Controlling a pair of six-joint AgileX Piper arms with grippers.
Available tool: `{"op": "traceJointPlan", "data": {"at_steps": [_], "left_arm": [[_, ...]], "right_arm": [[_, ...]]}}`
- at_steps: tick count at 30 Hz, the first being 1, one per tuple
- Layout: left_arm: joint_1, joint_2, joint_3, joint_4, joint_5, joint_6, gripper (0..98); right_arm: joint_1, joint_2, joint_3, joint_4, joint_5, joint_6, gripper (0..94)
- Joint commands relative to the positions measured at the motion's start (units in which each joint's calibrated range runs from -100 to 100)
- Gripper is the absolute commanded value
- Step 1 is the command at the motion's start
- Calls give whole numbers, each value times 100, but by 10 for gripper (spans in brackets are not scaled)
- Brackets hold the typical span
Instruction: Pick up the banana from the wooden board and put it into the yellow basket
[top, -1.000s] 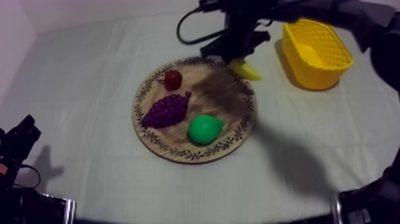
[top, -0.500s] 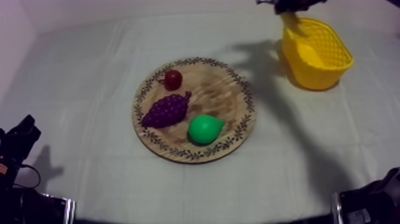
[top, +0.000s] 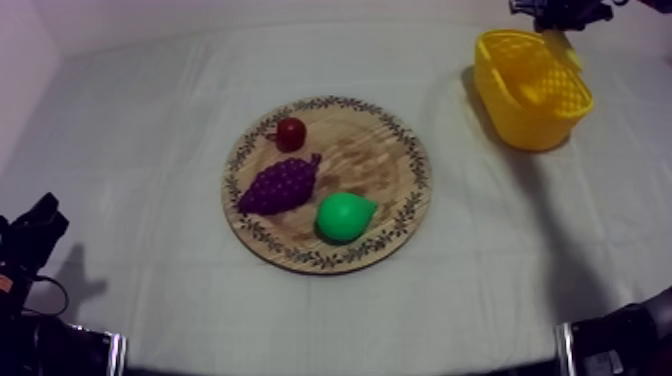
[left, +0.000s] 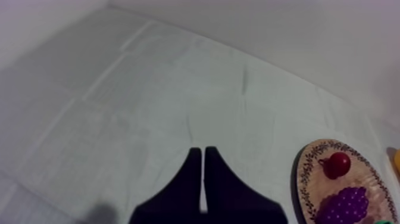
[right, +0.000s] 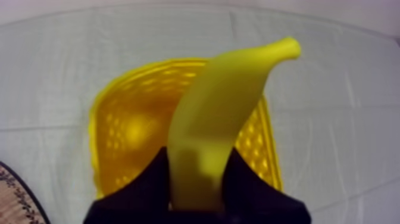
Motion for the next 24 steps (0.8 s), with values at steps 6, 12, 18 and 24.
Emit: {"op": "traceJointPlan", "data": {"at_steps": [6, 12, 18, 24], "left_arm": [[2, -5, -1, 3, -1, 3, 1], [2, -5, -1, 3, -1, 1, 1], [2, -5, -1, 3, -1, 2, 1], [2, -5, -1, 3, -1, 0, 1]], "right_arm": [[100, 98, 504, -179, -358, 263, 74], [30, 153, 742, -226, -560, 194, 316], [49, 171, 750, -112, -990, 65, 451], [200, -26, 835, 122, -1664, -129, 483]]}}
